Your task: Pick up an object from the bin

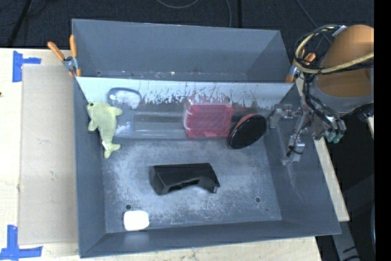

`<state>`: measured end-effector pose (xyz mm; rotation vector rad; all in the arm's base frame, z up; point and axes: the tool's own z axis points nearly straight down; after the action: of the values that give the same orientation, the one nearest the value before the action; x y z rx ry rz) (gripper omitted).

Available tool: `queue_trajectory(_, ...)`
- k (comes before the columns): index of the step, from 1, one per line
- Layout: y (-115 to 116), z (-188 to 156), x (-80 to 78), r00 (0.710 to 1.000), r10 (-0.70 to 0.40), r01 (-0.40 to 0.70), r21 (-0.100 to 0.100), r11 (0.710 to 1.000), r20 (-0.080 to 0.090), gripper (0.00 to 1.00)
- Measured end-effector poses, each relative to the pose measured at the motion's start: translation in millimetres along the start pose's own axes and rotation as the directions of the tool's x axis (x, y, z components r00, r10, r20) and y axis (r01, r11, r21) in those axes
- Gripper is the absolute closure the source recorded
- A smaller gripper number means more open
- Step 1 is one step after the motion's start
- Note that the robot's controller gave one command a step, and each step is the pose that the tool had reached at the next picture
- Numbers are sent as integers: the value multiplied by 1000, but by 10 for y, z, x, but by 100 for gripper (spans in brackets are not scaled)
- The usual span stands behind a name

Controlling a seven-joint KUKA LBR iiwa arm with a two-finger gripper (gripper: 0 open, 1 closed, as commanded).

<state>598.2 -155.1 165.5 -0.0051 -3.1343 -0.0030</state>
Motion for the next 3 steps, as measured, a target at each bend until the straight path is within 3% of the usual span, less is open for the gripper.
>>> queue_trajectory(1, 6, -51, -16, 1000, -3, 3, 1, 1000, 7, 0)
queue_trajectory(2, 42, 188, -69, 995, 97, -97, 2, 995, 14, 0)
queue_trajectory(3, 347, 589, -116, 991, 133, -133, 1, 991, 8, 0)
